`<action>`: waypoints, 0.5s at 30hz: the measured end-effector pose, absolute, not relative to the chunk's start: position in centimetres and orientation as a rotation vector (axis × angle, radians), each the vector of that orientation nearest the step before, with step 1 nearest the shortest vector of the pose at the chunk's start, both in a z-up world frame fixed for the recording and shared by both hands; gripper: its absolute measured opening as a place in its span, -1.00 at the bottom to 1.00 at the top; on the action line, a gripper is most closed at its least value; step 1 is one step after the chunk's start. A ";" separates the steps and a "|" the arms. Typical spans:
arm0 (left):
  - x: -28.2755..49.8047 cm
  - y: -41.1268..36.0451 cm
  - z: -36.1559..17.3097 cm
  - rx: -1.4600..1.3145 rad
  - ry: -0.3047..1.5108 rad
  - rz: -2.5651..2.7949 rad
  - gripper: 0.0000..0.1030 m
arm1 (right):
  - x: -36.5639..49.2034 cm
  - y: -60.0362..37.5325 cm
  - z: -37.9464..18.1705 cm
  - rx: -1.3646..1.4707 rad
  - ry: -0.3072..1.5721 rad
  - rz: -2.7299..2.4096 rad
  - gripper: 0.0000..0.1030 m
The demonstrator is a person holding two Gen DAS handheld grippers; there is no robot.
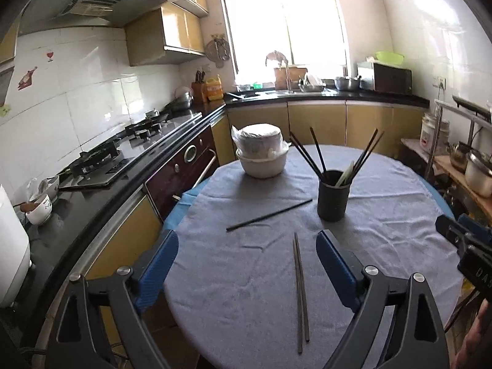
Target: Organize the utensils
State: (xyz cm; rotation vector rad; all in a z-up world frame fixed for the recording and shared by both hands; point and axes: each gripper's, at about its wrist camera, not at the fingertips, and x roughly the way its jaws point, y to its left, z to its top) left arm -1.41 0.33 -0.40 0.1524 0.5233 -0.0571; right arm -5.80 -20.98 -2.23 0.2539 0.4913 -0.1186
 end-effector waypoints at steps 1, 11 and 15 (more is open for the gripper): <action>-1.5 0.5 -0.3 0.141 0.526 -0.057 0.78 | -5.8 -20.9 -2.2 0.252 0.490 -0.118 0.18; -1.5 0.7 0.2 0.148 0.574 -0.049 0.78 | -6.4 -20.6 -1.4 0.238 0.469 -0.109 0.18; -1.7 0.2 0.3 0.209 0.551 -0.032 0.78 | -6.5 -20.5 -1.1 0.233 0.463 -0.112 0.18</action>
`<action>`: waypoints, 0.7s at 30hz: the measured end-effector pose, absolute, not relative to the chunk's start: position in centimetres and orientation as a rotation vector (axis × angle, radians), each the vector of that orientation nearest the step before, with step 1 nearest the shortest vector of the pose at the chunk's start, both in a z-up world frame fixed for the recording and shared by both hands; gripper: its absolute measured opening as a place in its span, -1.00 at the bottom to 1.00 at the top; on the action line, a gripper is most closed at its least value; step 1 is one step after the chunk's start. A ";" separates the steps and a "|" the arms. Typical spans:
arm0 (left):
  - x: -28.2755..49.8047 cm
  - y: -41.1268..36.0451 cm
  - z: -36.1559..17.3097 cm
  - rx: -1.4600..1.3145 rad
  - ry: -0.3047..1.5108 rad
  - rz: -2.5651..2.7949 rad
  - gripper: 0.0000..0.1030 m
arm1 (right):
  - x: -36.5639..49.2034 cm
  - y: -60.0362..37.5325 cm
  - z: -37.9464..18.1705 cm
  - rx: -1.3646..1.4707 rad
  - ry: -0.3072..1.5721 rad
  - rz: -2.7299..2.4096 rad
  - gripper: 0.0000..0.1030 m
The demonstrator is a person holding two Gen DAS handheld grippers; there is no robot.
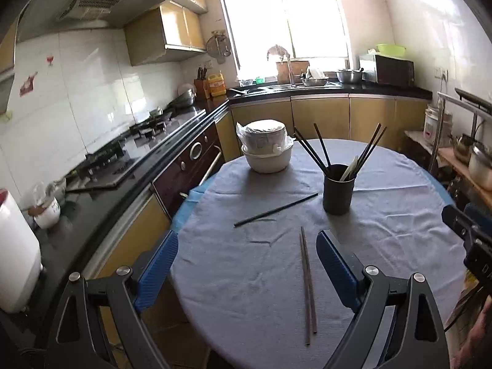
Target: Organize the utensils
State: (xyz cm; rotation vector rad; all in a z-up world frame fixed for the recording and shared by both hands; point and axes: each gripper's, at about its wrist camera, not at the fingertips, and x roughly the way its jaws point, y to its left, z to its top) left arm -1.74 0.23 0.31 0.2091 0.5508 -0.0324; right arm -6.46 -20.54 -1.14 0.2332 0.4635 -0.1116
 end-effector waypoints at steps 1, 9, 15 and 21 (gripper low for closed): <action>-1.8 0.2 0.3 0.212 0.549 -0.033 0.78 | -6.4 -20.6 -1.1 0.234 0.464 -0.112 0.18; -1.3 0.3 0.3 0.206 0.564 -0.046 0.78 | -6.1 -20.5 -0.9 0.215 0.466 -0.118 0.18; -1.2 0.6 0.7 0.200 0.554 -0.058 0.78 | -5.6 -20.1 -0.4 0.203 0.463 -0.113 0.18; -1.3 1.2 1.3 0.186 0.543 -0.060 0.78 | -5.4 -19.2 0.2 0.178 0.454 -0.105 0.18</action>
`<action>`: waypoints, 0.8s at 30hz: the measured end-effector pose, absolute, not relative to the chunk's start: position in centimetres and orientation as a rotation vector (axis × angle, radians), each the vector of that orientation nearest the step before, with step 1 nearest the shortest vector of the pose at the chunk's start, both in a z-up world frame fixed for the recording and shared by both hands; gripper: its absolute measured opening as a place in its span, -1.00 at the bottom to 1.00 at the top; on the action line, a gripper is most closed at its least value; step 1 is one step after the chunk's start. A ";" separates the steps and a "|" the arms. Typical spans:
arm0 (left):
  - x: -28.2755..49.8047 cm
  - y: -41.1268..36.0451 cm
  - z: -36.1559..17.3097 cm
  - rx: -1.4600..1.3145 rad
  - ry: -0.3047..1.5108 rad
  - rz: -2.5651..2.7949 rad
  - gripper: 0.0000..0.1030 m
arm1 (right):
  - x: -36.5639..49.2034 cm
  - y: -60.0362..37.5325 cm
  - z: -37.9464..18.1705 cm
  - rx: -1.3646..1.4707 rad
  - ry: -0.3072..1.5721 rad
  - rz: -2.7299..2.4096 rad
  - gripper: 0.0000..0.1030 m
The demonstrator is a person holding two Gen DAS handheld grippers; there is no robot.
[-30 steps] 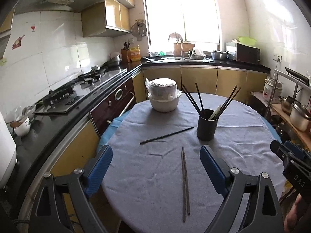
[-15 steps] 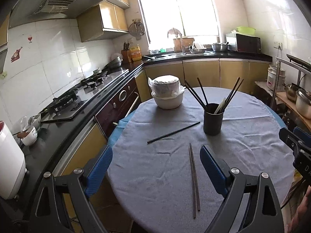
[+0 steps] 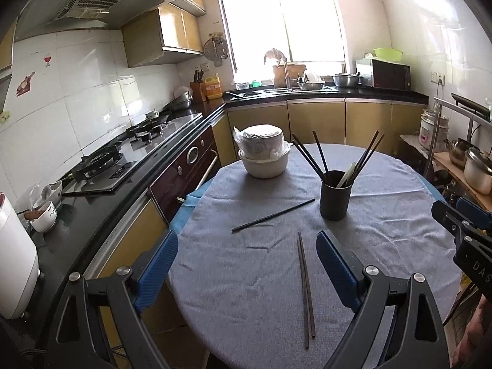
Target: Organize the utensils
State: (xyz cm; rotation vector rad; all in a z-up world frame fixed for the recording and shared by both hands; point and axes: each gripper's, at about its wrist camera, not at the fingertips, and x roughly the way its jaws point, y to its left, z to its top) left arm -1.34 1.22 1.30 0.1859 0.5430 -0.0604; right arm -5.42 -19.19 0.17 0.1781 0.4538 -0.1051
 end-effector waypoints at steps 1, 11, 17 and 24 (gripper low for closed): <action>-1.4 1.3 1.4 0.186 0.540 -0.058 0.78 | -5.4 -19.0 0.3 0.171 0.451 -0.104 0.18; -1.4 1.9 1.9 0.175 0.525 -0.057 0.78 | -5.3 -18.1 0.8 0.151 0.441 -0.099 0.18; -1.2 1.9 1.9 0.179 0.522 -0.064 0.78 | -5.0 -17.9 0.9 0.145 0.444 -0.102 0.18; -0.9 1.9 2.0 0.179 0.522 -0.072 0.78 | -4.6 -17.9 0.8 0.144 0.450 -0.105 0.18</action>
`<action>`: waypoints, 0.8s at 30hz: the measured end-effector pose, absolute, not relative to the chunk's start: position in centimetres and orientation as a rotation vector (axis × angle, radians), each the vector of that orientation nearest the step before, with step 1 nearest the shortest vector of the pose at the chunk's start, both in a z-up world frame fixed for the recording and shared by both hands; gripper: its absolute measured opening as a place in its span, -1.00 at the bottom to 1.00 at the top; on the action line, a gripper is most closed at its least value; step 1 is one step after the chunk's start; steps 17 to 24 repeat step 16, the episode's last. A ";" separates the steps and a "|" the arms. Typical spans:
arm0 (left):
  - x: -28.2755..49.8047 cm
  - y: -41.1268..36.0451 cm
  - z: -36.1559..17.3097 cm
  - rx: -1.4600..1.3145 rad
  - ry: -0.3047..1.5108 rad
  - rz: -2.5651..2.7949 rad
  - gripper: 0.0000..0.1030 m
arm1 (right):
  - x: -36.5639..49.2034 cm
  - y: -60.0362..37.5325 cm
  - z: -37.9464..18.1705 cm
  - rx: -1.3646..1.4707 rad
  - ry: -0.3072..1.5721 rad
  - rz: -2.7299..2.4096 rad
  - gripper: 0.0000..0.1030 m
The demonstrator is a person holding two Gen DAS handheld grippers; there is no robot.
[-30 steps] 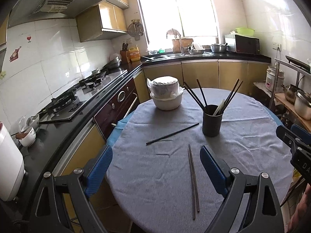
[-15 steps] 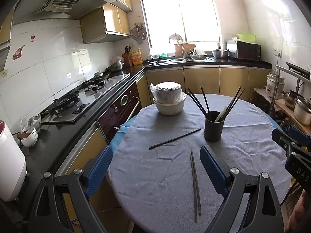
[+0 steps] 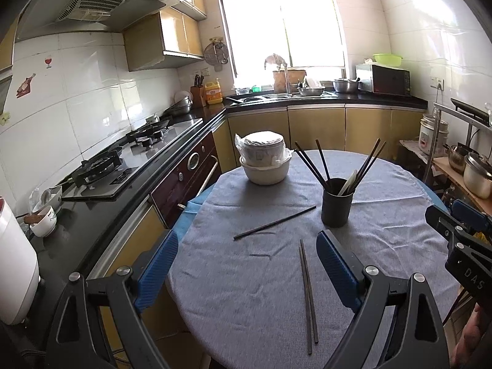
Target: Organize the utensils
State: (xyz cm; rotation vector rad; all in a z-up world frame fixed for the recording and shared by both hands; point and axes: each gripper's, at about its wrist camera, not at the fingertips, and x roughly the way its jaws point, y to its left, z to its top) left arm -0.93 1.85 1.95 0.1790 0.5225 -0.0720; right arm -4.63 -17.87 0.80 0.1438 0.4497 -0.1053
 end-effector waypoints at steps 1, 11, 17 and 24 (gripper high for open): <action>-0.8 1.8 1.9 0.179 0.523 -0.073 0.78 | -4.5 -17.8 0.8 0.141 0.450 -0.107 0.18; 0.6 1.9 1.3 0.173 0.540 -0.085 0.78 | -3.4 -17.8 0.1 0.146 0.468 -0.108 0.18; 2.9 2.1 -0.5 0.151 0.578 -0.130 0.78 | -1.6 -18.8 -1.4 0.179 0.511 -0.116 0.18; 2.9 2.1 -0.5 0.151 0.578 -0.130 0.78 | -1.6 -18.8 -1.4 0.179 0.511 -0.116 0.18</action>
